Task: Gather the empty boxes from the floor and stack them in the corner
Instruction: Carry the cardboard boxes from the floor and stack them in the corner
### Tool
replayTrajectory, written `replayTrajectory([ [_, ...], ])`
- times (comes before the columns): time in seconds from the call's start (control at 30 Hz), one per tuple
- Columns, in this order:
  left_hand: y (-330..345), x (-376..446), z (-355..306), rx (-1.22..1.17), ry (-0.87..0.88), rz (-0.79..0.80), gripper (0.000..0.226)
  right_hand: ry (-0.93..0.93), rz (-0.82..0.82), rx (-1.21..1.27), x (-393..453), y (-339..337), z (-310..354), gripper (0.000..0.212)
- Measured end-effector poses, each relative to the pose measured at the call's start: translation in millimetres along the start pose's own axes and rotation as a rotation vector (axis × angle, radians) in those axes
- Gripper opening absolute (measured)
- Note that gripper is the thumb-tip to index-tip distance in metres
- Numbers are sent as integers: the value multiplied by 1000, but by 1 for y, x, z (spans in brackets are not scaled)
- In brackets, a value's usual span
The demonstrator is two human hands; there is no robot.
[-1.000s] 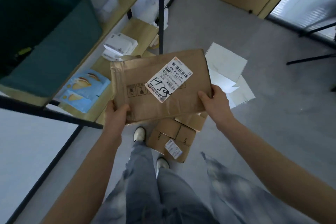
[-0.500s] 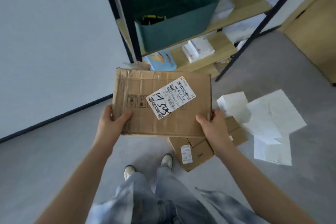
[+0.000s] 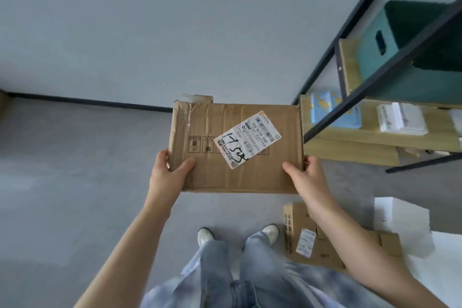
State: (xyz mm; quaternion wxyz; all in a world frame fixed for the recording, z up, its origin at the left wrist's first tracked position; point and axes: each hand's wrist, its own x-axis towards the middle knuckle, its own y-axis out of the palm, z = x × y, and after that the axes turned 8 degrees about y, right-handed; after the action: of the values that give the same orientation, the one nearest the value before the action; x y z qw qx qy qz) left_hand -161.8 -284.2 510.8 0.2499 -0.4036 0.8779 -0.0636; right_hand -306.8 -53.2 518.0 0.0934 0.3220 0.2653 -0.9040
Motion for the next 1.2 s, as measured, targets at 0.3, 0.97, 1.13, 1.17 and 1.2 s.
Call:
replayTrajectory([
  [0.3, -179, 37, 33, -118, -68, -324, 39, -141, 264, -126, -36, 187, 75, 37],
  [0.97, -361, 216, 20, -401, -243, -809, 28, -396, 618, -537, -17, 507, 329, 48],
  [1.13, -421, 254, 26, -459, -297, -924, 28, -435, 722, -612, -35, 606, 375, 46],
  [1.17, -434, 262, 30, -475, -303, -942, 28, -437, 742, -624, -40, 625, 383, 46],
  [1.2, -443, 268, 31, -483, -307, -954, 28, -437, 756, -632, -45, 638, 387, 46],
])
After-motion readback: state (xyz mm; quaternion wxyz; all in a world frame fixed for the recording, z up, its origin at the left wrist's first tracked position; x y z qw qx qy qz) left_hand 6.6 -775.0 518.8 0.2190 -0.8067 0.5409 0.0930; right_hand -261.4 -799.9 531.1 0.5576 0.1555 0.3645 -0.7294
